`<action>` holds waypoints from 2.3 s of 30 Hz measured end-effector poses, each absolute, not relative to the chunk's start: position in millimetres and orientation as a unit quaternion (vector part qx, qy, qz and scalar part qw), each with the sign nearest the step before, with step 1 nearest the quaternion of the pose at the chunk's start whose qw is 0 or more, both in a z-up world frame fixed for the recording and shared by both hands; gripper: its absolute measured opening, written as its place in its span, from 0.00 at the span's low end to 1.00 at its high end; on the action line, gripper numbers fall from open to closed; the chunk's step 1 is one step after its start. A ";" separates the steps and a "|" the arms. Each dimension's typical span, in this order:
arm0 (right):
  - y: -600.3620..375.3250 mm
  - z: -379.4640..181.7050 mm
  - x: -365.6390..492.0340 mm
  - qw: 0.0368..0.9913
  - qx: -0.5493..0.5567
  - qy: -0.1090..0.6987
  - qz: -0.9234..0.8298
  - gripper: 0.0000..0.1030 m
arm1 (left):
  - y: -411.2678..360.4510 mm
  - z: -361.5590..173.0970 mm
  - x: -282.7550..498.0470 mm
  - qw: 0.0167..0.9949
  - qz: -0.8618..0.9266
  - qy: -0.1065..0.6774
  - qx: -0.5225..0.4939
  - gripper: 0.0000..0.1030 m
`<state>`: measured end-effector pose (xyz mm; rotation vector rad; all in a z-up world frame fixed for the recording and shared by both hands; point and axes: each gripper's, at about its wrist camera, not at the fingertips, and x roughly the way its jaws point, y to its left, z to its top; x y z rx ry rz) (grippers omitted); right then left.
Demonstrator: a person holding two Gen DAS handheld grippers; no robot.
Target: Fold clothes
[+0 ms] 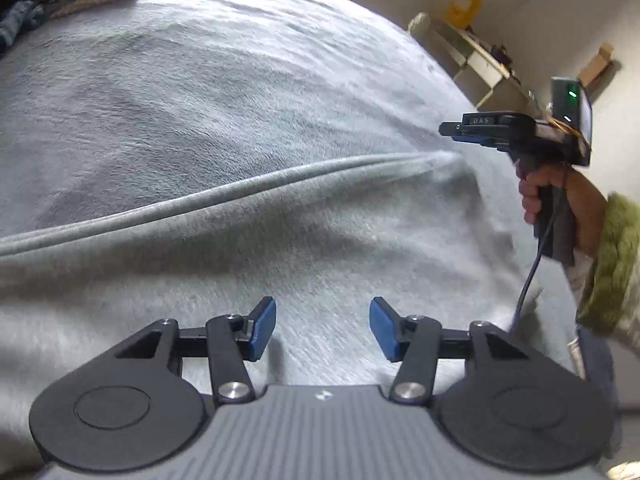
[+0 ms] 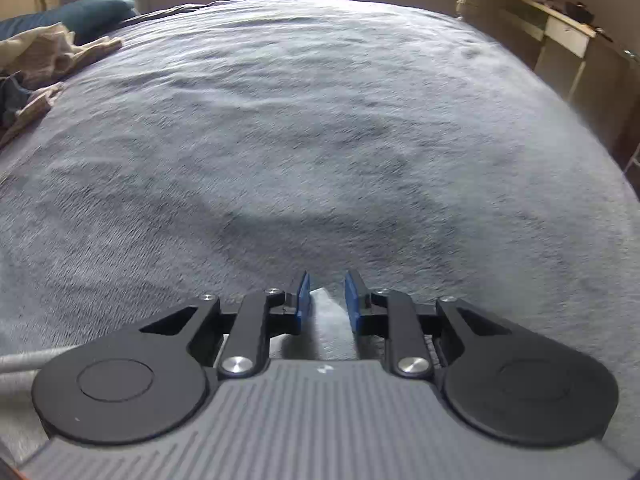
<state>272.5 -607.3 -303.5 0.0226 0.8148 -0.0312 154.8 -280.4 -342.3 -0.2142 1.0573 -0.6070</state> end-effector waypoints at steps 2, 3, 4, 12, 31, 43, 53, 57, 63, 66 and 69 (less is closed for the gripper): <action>-589.0 -283.8 256.9 0.927 0.014 0.374 0.016 0.19 | -263.2 -331.6 142.5 0.817 -0.274 0.494 -0.119 0.56; -568.4 -274.9 243.7 0.929 0.008 0.365 0.057 0.20 | -251.1 -327.1 135.7 0.818 -0.264 0.495 -0.128 0.57; -542.5 -269.8 231.3 0.925 -0.004 0.364 0.110 0.20 | -238.4 -324.3 129.8 0.820 -0.250 0.497 -0.132 0.57; -345.1 -301.8 174.5 0.794 -0.158 0.400 0.430 0.16 | -119.3 -322.4 93.4 0.832 -0.114 0.519 -0.159 0.57; -211.6 -326.2 177.1 0.761 -0.148 0.452 0.441 0.05 | 48.6 -318.3 -31.1 0.731 -0.051 0.643 -0.222 0.56; -264.0 -288.6 86.6 0.763 -0.145 0.486 0.400 0.08 | 137.5 -322.5 -41.0 0.757 0.003 0.624 -0.195 0.56; -377.5 -269.8 91.3 0.863 -0.011 0.479 0.161 0.11 | 170.8 -318.1 -38.7 0.755 0.053 0.624 -0.196 0.56; -372.3 -286.4 70.7 0.853 -0.010 0.499 0.154 0.12 | 180.2 -311.4 -34.0 0.761 0.071 0.614 -0.194 0.57; -390.7 -282.2 67.9 0.883 0.052 0.463 0.059 0.14 | 199.7 -320.7 -35.3 0.739 0.108 0.598 -0.291 0.57; -332.1 -270.3 68.1 0.876 0.018 0.448 0.179 0.14 | 197.0 -322.7 -36.4 0.730 0.107 0.589 -0.331 0.57; -281.2 -278.1 86.8 0.861 0.004 0.440 0.256 0.14 | 192.0 -323.0 -33.6 0.730 0.098 0.585 -0.338 0.57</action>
